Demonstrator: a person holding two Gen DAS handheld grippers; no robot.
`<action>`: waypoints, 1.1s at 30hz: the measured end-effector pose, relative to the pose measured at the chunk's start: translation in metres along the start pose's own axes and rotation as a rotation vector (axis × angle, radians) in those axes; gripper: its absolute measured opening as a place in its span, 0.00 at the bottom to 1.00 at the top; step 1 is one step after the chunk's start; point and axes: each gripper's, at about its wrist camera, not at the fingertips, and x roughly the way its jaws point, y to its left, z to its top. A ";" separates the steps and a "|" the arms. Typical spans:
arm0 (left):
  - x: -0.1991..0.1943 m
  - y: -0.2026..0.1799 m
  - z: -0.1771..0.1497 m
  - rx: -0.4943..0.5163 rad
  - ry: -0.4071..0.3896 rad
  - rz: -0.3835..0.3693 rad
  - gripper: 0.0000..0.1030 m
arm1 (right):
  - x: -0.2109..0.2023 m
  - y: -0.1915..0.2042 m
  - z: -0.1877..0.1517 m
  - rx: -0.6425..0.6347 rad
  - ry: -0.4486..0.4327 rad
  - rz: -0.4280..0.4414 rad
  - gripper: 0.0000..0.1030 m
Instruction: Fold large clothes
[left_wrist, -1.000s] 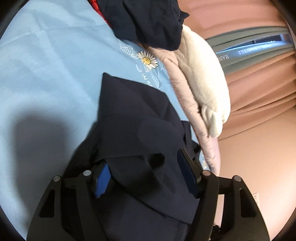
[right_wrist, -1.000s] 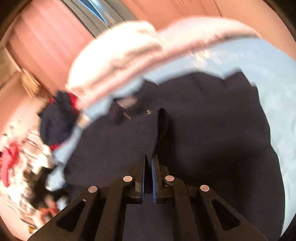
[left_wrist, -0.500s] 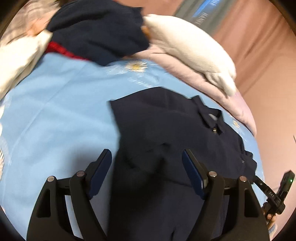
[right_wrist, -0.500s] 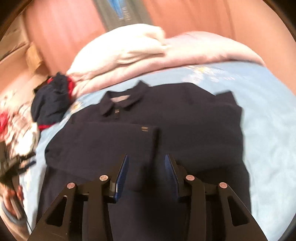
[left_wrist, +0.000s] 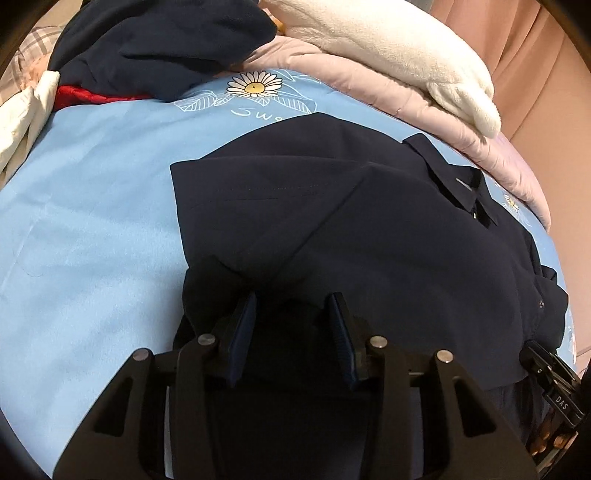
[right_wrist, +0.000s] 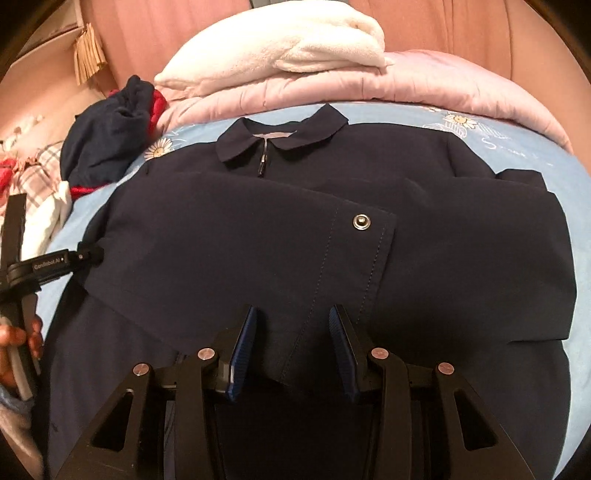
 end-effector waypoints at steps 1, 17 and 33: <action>-0.002 0.000 0.001 -0.012 0.008 -0.007 0.40 | -0.007 0.000 -0.001 0.011 0.008 0.002 0.40; -0.152 0.064 -0.162 -0.123 0.036 -0.184 0.78 | -0.181 -0.087 -0.148 0.283 -0.022 -0.016 0.63; -0.268 0.093 -0.248 -0.179 -0.037 -0.189 0.85 | -0.225 -0.116 -0.213 0.436 -0.043 0.075 0.65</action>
